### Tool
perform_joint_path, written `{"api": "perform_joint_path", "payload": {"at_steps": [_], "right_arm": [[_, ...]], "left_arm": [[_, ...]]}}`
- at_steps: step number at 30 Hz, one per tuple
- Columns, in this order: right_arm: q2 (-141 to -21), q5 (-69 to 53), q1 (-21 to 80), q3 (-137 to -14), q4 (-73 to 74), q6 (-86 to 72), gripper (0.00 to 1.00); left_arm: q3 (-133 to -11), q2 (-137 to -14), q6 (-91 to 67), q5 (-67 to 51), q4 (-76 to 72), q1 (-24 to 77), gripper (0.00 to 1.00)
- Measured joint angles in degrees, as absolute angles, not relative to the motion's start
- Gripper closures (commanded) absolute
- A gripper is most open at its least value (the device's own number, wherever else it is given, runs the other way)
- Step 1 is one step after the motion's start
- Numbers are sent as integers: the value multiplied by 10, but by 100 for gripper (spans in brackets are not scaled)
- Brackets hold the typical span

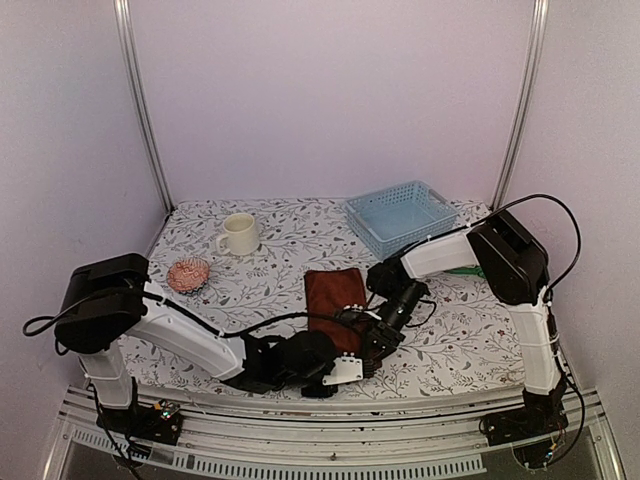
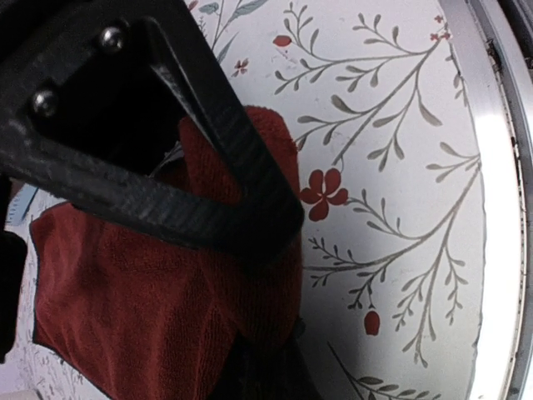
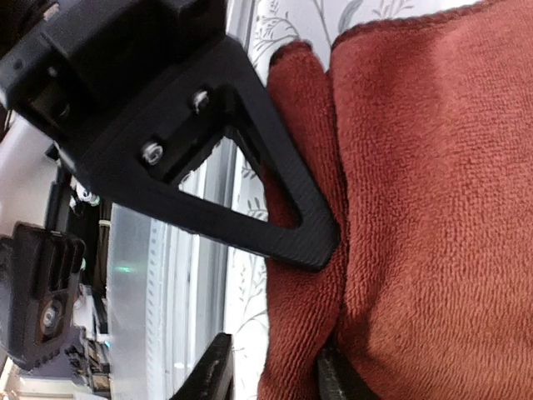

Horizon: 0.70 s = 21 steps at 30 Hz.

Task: Roll the towels
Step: Roll the towel at the center of the board.

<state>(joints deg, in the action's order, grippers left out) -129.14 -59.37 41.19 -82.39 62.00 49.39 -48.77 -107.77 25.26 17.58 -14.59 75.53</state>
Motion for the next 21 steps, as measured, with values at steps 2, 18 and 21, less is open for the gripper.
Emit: {"api": "perform_joint_path", "payload": {"at_steps": [2, 18, 21], "right_arm": [[-1277, -593, 408, -824, 629, 506, 60], [-1262, -482, 346, -852, 525, 366, 64], [-1266, -466, 349, -870, 520, 344, 64]], "left_arm": [[-489, -1075, 248, 173, -140, 755, 100], [-545, -1045, 171, 107, -32, 751, 100], [-554, -1045, 152, 86, -15, 744, 100]]}}
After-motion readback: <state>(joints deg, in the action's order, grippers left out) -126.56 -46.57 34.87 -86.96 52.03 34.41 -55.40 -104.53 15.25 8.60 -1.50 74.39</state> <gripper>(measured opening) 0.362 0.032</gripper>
